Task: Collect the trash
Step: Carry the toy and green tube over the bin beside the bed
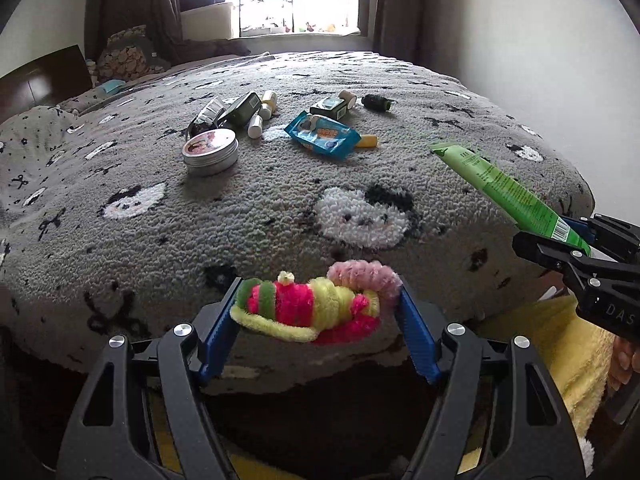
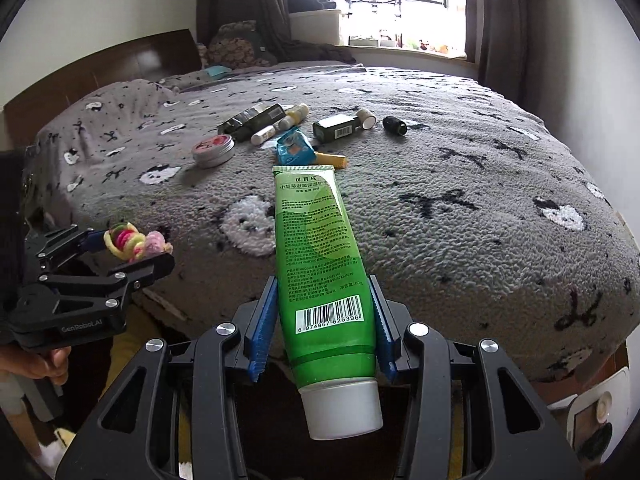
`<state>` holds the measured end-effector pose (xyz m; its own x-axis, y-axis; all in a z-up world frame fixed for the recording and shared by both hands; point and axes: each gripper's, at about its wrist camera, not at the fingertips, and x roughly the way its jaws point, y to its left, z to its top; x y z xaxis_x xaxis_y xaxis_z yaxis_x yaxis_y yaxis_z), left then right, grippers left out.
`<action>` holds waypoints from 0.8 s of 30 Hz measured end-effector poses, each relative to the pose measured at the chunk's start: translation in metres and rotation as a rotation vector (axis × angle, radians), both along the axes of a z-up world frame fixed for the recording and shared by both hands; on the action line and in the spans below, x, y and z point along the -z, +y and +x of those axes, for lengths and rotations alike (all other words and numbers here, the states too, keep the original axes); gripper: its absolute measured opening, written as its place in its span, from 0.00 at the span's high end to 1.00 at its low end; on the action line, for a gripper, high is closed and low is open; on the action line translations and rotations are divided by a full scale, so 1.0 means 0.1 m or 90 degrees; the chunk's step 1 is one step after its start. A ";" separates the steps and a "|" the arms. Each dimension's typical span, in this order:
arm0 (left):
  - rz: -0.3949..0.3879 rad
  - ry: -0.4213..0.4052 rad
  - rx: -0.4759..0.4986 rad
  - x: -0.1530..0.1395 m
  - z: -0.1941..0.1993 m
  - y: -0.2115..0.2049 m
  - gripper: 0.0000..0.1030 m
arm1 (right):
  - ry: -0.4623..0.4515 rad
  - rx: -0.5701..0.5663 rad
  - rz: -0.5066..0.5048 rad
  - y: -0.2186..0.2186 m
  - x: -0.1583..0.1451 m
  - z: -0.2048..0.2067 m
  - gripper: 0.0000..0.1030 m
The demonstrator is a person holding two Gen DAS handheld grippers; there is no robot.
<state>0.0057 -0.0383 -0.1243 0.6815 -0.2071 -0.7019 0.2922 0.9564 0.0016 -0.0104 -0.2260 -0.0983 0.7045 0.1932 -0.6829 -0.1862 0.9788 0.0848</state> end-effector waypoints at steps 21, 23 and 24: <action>0.046 0.156 0.020 0.94 -0.26 0.03 0.33 | 0.158 -0.052 -0.003 0.26 0.87 -0.15 0.65; 0.042 0.173 0.021 1.02 -0.27 0.05 0.33 | 0.170 -0.056 -0.007 0.29 0.94 -0.15 0.71; 0.040 0.182 0.023 1.07 -0.28 0.06 0.33 | 0.179 -0.059 -0.011 0.31 0.99 -0.14 0.78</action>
<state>-0.0219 -0.0328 -0.2309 0.4477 -0.1780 -0.8763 0.3235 0.9459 -0.0268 -0.0243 -0.1951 -0.1974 0.4675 0.2351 -0.8521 -0.2466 0.9604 0.1297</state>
